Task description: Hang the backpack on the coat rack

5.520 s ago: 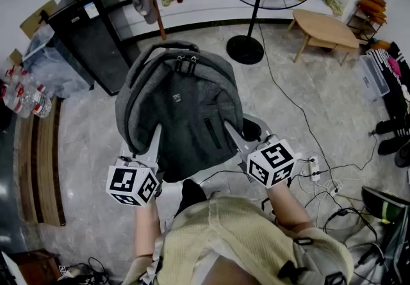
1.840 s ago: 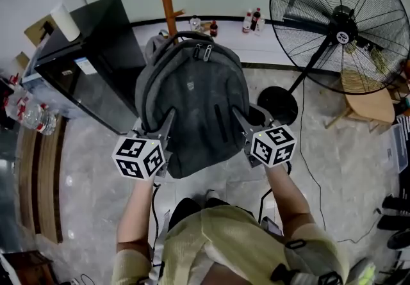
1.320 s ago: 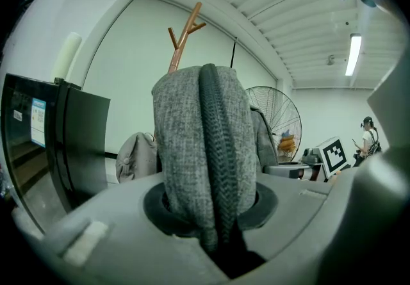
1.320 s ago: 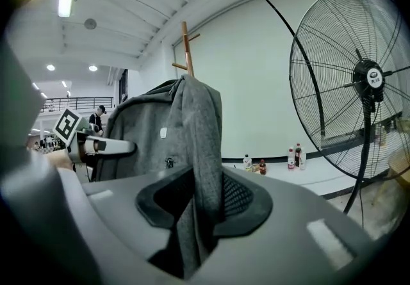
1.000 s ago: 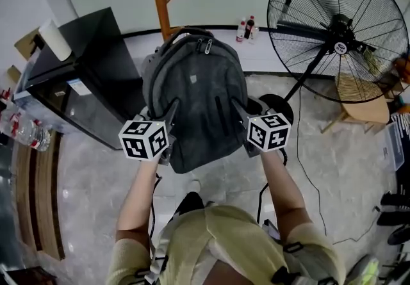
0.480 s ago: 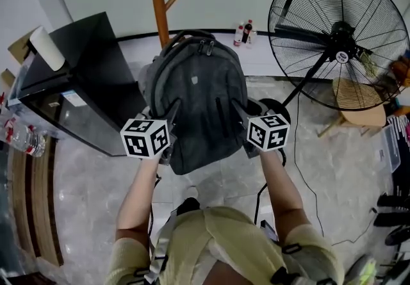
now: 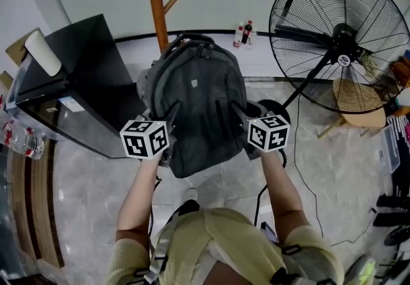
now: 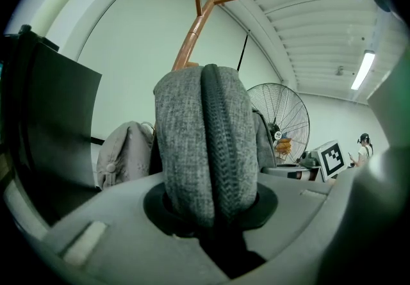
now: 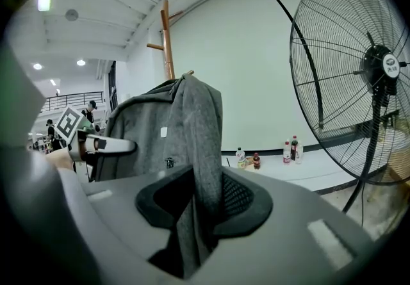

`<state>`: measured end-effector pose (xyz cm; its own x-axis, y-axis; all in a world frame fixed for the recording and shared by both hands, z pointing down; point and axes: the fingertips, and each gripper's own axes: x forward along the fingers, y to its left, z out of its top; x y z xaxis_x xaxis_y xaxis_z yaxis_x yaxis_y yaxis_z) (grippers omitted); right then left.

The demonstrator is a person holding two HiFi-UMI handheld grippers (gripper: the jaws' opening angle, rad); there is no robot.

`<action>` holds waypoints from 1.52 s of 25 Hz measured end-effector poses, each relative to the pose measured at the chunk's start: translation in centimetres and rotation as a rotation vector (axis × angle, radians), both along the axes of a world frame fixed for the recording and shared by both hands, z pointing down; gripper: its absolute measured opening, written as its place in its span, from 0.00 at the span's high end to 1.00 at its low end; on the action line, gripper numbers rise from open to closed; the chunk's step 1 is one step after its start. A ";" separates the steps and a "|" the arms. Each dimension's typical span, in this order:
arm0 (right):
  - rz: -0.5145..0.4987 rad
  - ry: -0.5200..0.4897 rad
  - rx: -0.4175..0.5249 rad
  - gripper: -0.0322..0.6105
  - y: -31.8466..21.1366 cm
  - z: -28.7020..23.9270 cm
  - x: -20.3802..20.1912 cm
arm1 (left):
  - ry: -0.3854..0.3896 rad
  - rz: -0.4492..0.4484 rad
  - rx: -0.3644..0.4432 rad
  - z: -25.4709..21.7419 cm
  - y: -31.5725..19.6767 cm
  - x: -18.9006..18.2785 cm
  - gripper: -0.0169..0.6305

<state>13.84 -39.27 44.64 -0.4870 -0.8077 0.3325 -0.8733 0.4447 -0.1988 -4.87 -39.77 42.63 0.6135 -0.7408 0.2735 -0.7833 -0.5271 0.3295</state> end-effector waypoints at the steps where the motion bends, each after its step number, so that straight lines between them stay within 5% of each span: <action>1: -0.002 -0.001 -0.003 0.77 -0.1 0.1 0.0 | 0.002 0.000 -0.003 0.1 -0.1 0.0 0.84; 21: 0.001 -0.013 -0.052 0.77 -1.6 2.3 -0.3 | 0.010 -0.010 -0.029 2.0 -1.4 -0.5 0.84; 38: 0.016 -0.026 -0.096 0.77 -3.7 4.9 -1.7 | -0.070 -0.038 0.059 3.4 -3.2 -1.9 0.82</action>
